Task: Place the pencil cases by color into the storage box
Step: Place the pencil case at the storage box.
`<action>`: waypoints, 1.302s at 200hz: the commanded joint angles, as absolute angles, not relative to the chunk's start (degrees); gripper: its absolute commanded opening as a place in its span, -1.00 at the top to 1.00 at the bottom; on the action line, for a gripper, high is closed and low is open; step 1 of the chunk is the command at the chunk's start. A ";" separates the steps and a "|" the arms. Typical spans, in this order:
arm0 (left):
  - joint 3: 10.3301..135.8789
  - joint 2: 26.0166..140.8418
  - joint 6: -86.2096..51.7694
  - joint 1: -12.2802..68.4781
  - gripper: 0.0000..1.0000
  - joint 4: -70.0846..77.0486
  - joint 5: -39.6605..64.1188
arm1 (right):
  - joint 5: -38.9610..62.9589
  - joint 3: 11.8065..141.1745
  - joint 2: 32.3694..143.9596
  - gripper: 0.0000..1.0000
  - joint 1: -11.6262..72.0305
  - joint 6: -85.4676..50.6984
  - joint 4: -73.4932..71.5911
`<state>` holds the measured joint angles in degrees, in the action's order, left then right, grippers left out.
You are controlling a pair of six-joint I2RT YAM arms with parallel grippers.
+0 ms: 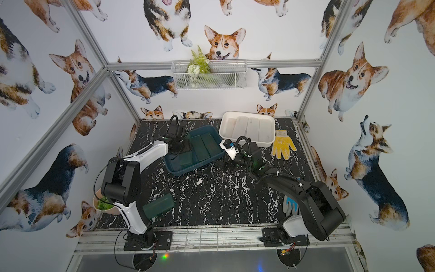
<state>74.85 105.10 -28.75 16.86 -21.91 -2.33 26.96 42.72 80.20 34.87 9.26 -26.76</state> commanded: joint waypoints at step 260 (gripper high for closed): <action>77.72 114.98 -45.21 15.94 -0.87 -13.86 2.24 | 27.42 42.80 81.56 -1.00 34.52 11.59 -29.23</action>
